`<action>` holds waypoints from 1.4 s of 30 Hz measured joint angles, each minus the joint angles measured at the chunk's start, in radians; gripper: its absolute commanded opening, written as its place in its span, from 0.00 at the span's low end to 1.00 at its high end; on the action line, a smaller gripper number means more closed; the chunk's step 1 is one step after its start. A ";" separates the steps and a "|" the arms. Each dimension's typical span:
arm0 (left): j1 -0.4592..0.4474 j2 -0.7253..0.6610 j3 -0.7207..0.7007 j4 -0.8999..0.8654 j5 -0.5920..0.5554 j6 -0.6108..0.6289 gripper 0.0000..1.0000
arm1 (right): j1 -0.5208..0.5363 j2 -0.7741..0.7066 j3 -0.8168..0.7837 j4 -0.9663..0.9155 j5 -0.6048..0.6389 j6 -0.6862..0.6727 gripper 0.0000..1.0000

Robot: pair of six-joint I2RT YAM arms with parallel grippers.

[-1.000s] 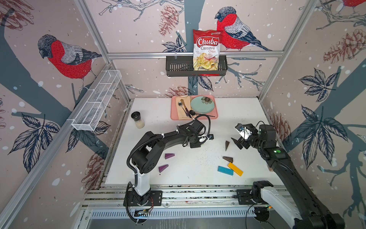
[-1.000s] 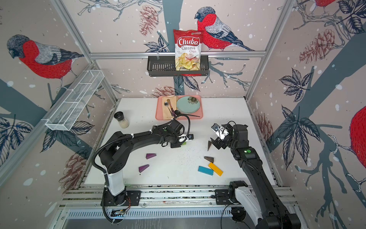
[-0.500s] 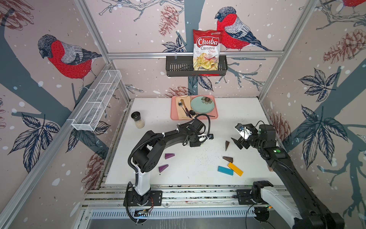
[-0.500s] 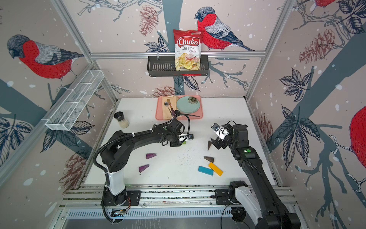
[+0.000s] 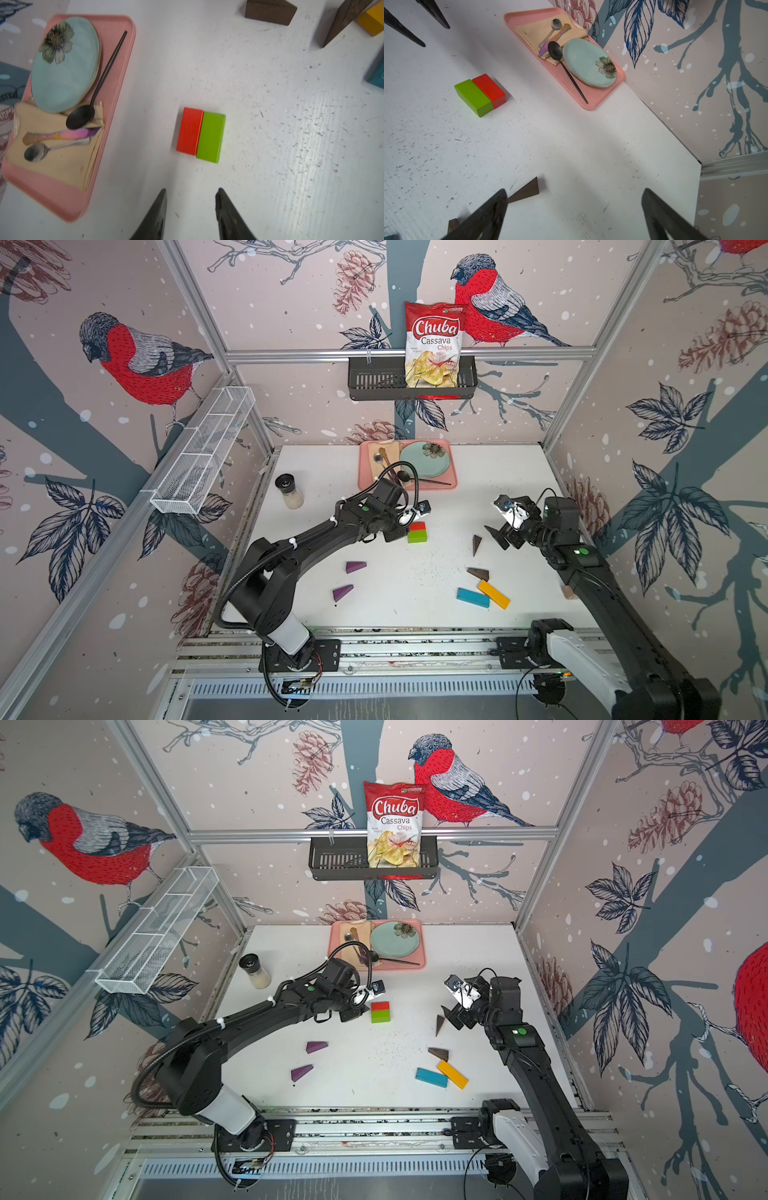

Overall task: Assemble a small pinwheel with building blocks
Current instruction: Pick up the building block from the center of the board.

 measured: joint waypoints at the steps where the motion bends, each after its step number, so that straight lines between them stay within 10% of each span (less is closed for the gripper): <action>1: 0.002 -0.033 -0.021 -0.032 -0.023 -0.022 0.40 | 0.015 0.013 0.011 0.001 -0.015 0.006 1.00; 12: 0.006 -0.283 -0.163 -0.328 -0.155 -0.212 0.43 | 0.235 0.139 0.057 0.061 -0.118 0.086 0.99; 42: 0.221 -0.381 -0.434 -0.222 -0.068 0.064 0.48 | 0.328 0.166 0.030 0.147 -0.066 0.170 0.99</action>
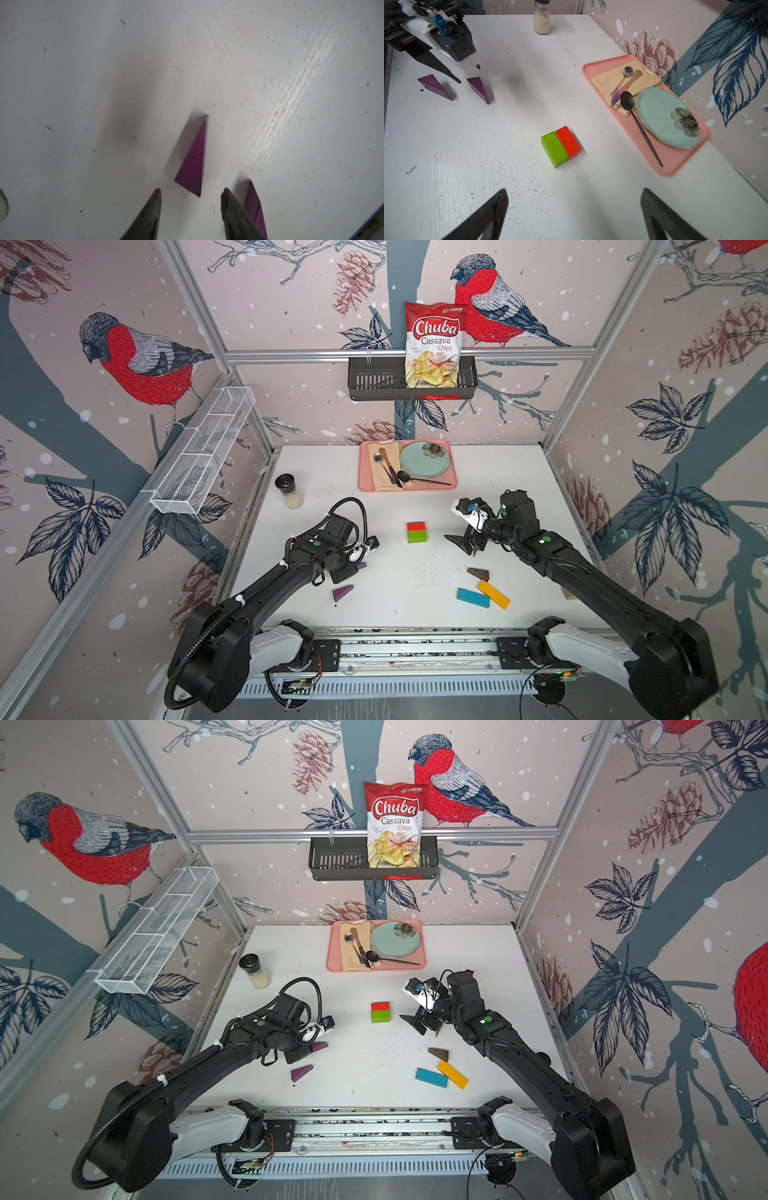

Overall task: Assemble a small pinwheel with building blocks
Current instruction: Pick up the building block from the center of the board.

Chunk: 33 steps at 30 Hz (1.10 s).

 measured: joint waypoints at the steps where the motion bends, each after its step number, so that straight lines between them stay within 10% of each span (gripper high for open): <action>1: 0.000 0.003 0.000 0.000 0.005 0.000 0.48 | -0.002 -0.001 -0.004 0.002 0.001 0.007 0.98; 33: 0.016 0.151 0.003 0.055 0.007 -0.039 0.40 | -0.037 -0.018 -0.016 -0.005 0.007 0.008 0.99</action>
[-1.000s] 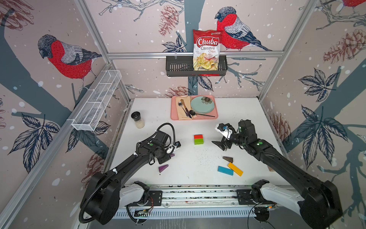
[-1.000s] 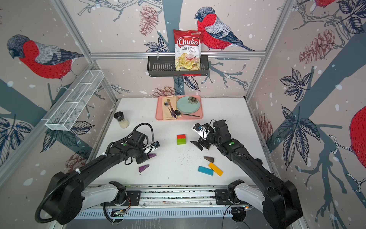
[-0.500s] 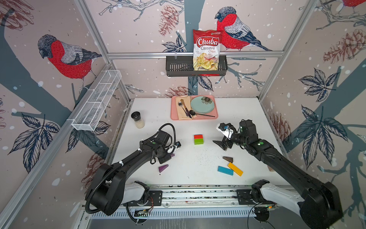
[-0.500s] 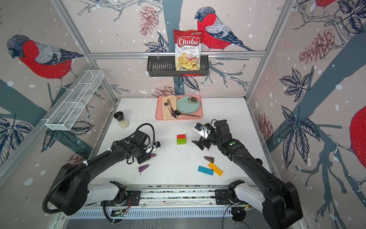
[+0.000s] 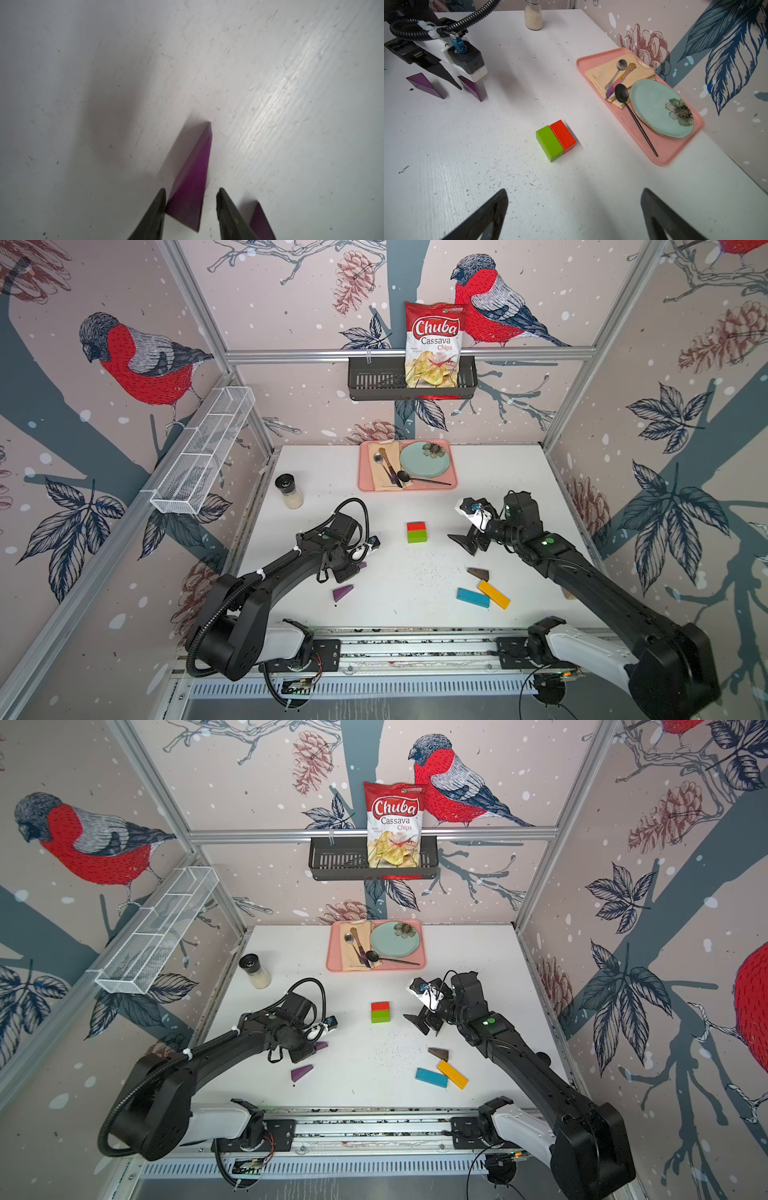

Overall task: Assemble a small pinwheel with building blocks
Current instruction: Pick up the building block from the center of the board.

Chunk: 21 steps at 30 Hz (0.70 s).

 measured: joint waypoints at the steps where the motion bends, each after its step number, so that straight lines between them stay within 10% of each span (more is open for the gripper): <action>1: 0.000 0.001 0.000 0.000 0.001 -0.001 0.39 | -0.002 0.000 0.000 0.000 0.000 0.000 0.99; 21: 0.003 0.043 0.024 0.000 0.036 -0.006 0.17 | -0.054 -0.005 -0.016 -0.001 -0.021 -0.016 0.98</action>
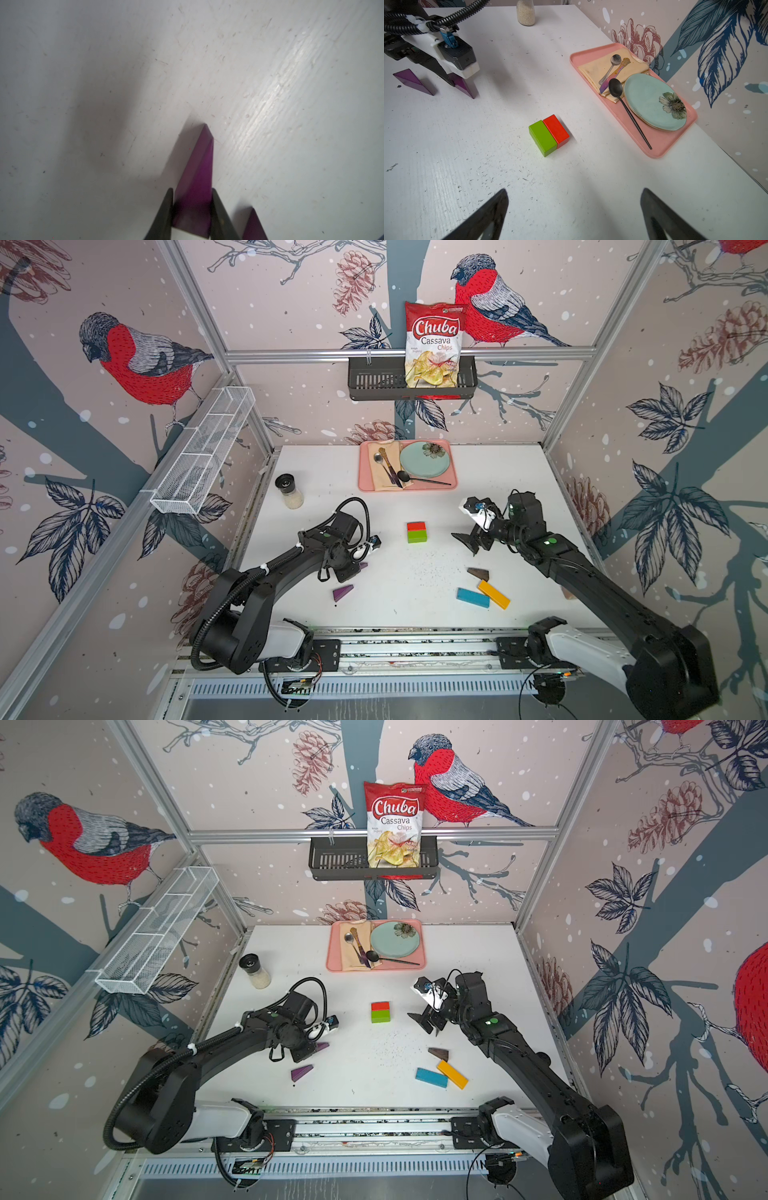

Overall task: Assemble a small pinwheel with building blocks
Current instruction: Pick up the building block from the center of the board, then assemble the building block at the center of the board.

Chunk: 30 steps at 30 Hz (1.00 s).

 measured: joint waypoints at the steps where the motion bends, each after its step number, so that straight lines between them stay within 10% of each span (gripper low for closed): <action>1: 0.000 0.008 0.009 -0.001 0.003 0.002 0.17 | -0.011 0.000 0.000 -0.002 -0.008 0.000 0.98; 30: 0.017 0.523 0.732 -0.070 0.043 0.407 0.19 | -0.209 0.138 0.208 -0.048 -0.057 -0.089 0.97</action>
